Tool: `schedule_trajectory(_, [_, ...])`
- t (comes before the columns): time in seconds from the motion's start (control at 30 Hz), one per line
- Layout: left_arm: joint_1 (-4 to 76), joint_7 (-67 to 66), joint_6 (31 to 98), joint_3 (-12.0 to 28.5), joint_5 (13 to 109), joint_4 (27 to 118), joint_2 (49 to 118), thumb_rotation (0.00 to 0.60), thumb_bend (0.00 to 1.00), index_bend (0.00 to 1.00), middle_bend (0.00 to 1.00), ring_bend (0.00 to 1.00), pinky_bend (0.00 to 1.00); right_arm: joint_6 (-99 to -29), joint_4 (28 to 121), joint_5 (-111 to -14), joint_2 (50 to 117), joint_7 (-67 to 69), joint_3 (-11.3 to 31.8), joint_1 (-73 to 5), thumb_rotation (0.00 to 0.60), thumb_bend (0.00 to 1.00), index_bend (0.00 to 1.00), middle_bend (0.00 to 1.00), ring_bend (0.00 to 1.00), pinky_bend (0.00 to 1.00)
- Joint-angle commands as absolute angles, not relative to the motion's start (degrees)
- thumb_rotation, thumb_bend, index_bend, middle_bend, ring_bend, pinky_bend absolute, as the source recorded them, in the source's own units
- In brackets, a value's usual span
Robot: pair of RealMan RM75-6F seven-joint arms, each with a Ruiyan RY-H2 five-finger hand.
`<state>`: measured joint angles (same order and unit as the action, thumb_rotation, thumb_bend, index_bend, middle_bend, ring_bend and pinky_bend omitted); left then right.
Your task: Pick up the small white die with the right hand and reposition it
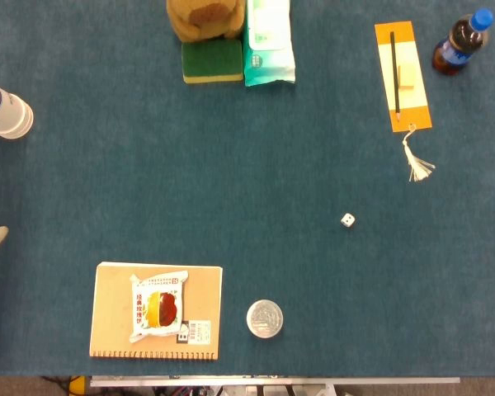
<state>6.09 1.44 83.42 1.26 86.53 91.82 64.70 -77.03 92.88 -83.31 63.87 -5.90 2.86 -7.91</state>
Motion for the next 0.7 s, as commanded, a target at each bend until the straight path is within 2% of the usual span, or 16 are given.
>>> schedule_trajectory(0.03, [5.8,1.45,83.67,1.14,86.41,91.71,64.9,0.6,0.04,0.0,0.0,0.0,0.16,-76.71,92.65,-83.22,64.1,-5.68,2.88,-8.2,0.6,0.25,0.05,0.39,0.3,0.28])
schedule_trajectory(0.53, [4.88,0.87,84.24,0.83,85.99,92.47,64.79,0.6,0.04,0.0,0.0,0.0,0.17,-74.49,91.9,-82.98,64.16,-4.6,2.98,-9.76,0.6,0.25,0.05,0.39,0.3,0.28])
schedule_trajectory(0.7, [4.46,0.54,84.37,0.25,86.36,92.26,65.04,0.6,0.04,0.0,0.0,0.0,0.18,-74.46,92.12,-83.53,63.99,-5.13,2.72,-10.01,0.6,0.26,0.05,0.39,0.3,0.35])
